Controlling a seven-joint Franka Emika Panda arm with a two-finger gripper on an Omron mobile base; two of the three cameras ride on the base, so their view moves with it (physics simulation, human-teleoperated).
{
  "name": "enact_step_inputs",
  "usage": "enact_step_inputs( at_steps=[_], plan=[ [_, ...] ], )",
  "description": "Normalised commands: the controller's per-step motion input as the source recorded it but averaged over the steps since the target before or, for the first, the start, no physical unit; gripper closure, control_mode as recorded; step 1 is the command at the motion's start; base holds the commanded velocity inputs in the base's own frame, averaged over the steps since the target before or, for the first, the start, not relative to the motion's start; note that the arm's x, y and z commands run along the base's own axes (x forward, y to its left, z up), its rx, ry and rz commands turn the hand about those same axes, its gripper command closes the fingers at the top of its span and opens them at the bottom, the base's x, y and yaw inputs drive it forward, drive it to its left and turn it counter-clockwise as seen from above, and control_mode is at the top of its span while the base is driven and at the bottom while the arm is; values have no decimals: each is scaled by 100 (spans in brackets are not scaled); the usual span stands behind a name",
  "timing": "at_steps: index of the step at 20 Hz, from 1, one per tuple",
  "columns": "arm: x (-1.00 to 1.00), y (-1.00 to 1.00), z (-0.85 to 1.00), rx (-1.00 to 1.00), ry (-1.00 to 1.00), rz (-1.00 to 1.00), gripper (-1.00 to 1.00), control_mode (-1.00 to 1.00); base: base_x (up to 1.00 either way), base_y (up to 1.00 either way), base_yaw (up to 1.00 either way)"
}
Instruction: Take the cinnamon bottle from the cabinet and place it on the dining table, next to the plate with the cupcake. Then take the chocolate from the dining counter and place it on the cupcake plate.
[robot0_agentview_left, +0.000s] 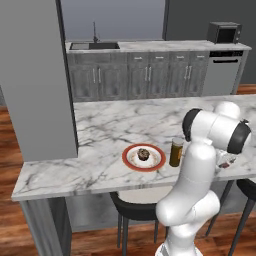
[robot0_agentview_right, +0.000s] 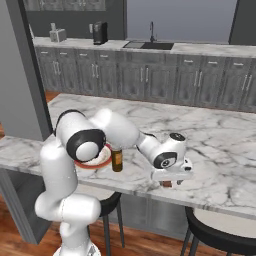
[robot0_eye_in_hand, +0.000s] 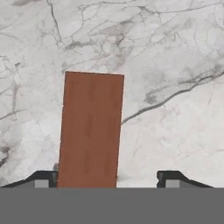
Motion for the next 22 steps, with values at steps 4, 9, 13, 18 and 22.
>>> enact_step_inputs(
  at_steps=[4,9,13,18,22],
  plan=[
    [3,13,-44,0,-2,0,100,-100,0,0,0],
    [-12,31,-19,0,-10,1,100,-100,0,0,0],
    [-36,50,64,-2,-15,3,100,-100,0,0,0],
    [-5,95,100,-8,-10,9,100,-100,0,0,0],
    [-5,100,100,-8,-3,15,100,-100,0,0,0]
  ],
)
